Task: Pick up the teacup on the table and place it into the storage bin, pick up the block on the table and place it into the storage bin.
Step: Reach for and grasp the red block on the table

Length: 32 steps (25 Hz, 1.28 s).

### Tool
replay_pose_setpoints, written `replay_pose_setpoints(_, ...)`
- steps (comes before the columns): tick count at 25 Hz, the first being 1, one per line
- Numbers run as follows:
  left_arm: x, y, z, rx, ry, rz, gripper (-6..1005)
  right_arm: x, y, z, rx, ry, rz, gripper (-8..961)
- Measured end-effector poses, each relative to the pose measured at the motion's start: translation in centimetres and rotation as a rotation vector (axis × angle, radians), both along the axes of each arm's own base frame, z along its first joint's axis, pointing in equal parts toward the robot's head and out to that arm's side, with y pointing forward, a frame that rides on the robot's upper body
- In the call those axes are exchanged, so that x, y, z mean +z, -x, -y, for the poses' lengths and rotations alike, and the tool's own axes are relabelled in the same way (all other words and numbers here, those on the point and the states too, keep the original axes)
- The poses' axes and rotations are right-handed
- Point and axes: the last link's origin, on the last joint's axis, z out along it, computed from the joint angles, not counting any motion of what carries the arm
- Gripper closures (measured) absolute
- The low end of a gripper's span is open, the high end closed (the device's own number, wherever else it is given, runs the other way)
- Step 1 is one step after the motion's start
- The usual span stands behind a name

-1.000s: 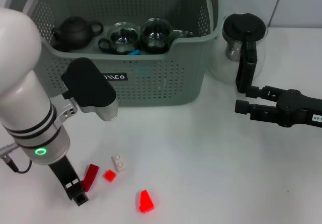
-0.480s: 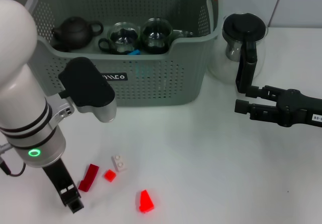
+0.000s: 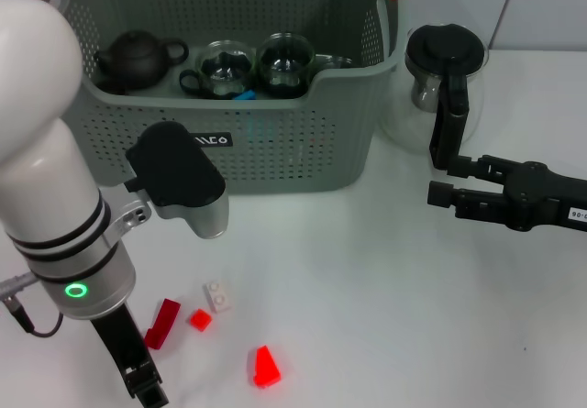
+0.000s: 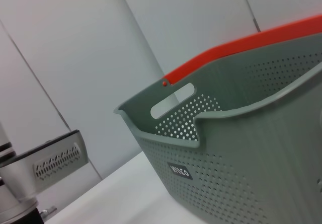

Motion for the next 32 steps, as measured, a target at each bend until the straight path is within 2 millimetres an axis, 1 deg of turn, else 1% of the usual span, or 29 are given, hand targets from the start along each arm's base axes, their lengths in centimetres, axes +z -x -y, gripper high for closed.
replay_pose_setpoints(9,-0.8,0.8,-0.3,0.011,-0.009,0.003,432,-0.2,-0.2,0.2,-0.006,0.004,-0.004,68)
replay_pose_setpoints(16,-0.9,0.6,-0.7,-0.007,-0.029,0.013,433,-0.2,-0.2,0.2,-0.006,0.004,-0.004,69)
replay_pose_setpoints(22,-0.5,-0.1,-2.0,-0.06,-0.092,0.02,433,-0.2,-0.2,0.3,-0.008,0.006,-0.005,70)
replay_pose_setpoints(25,-0.3,-0.2,-2.5,-0.073,-0.12,0.017,432,-0.2,-0.2,0.3,-0.008,0.006,-0.005,71)
replay_pose_setpoints(32,0.5,-0.5,-2.6,-0.074,-0.183,0.02,432,-0.2,-0.2,0.2,-0.008,0.002,-0.008,70)
